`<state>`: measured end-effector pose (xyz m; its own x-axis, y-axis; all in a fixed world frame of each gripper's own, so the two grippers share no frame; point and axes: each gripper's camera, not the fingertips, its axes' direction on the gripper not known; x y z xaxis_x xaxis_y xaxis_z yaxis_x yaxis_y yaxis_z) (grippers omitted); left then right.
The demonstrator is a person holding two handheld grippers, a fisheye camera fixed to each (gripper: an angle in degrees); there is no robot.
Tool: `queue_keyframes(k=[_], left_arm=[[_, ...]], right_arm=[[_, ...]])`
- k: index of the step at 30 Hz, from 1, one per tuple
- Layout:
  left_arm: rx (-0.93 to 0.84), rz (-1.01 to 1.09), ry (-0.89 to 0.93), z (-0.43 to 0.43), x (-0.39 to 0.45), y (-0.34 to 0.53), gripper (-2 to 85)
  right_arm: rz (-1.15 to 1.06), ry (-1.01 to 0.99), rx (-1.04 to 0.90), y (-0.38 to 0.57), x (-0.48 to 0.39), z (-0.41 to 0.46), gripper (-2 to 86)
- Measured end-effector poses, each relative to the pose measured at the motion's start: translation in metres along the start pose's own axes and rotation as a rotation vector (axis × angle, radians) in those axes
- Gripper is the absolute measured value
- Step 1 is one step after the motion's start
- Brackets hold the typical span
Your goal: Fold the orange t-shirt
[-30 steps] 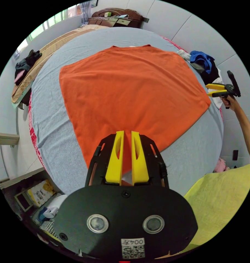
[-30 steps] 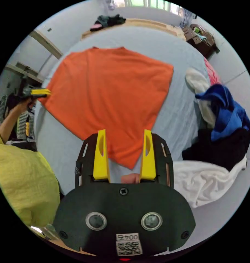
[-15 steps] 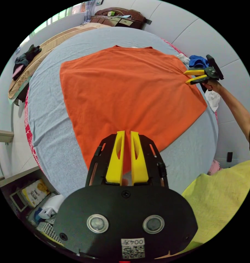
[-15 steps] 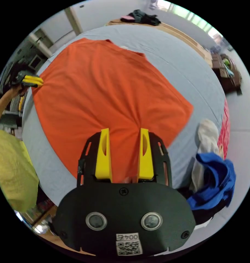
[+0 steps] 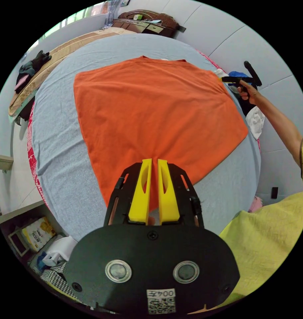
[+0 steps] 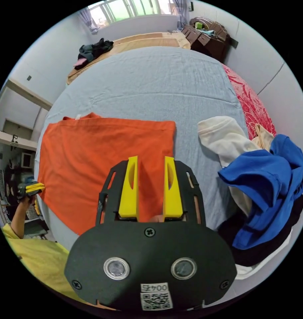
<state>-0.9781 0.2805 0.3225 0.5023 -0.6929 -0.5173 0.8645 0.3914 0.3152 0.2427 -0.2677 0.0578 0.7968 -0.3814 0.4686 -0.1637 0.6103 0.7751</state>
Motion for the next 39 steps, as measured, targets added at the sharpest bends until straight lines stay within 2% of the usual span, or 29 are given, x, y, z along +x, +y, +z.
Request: queue_keyframes(k=[3,6,7,11,14,16,17,19,24,29,36,39], left_arm=[[-0.003,0.003,0.002,-0.002,-0.001,0.003,0.9],[0.001,0.000,0.010,-0.004,-0.003,0.008,0.9],[0.002,-0.001,0.013,-0.005,-0.004,0.009,0.9],[0.006,-0.001,0.012,-0.009,-0.006,0.016,1.0],[0.005,0.000,0.009,-0.013,-0.008,0.020,0.9],[0.004,-0.001,0.012,-0.016,-0.011,0.024,0.9],[0.004,-0.001,0.013,-0.018,-0.012,0.026,0.9],[0.005,0.002,0.010,-0.022,-0.014,0.030,0.9],[0.018,0.012,-0.014,-0.033,-0.020,0.044,1.0],[0.024,-0.010,-0.030,-0.045,-0.029,0.056,1.3],[-0.009,0.056,-0.165,-0.067,-0.033,0.072,1.7],[-0.022,-0.015,-0.163,-0.078,-0.048,0.080,1.9]], right_arm=[[-0.010,0.189,-0.025,0.001,-0.003,0.010,5.0],[0.118,0.402,-0.095,0.000,0.020,0.020,1.1],[0.141,0.402,-0.121,0.001,0.028,0.022,0.7],[0.036,0.118,0.062,0.015,0.012,-0.008,2.5],[-0.013,-0.006,0.046,0.017,0.002,0.003,2.2],[0.030,-0.006,-0.021,0.018,0.007,0.019,2.5],[0.060,-0.018,0.037,0.024,0.017,0.013,2.5],[0.195,0.063,-0.008,0.031,0.041,0.016,1.3],[0.029,-0.049,0.041,0.086,0.037,-0.018,-0.1],[-0.107,-0.109,-0.065,0.202,-0.009,-0.030,2.1],[-0.125,0.028,-0.193,0.325,-0.032,0.012,0.3],[-0.050,0.029,-0.090,0.355,-0.014,0.014,0.2]])
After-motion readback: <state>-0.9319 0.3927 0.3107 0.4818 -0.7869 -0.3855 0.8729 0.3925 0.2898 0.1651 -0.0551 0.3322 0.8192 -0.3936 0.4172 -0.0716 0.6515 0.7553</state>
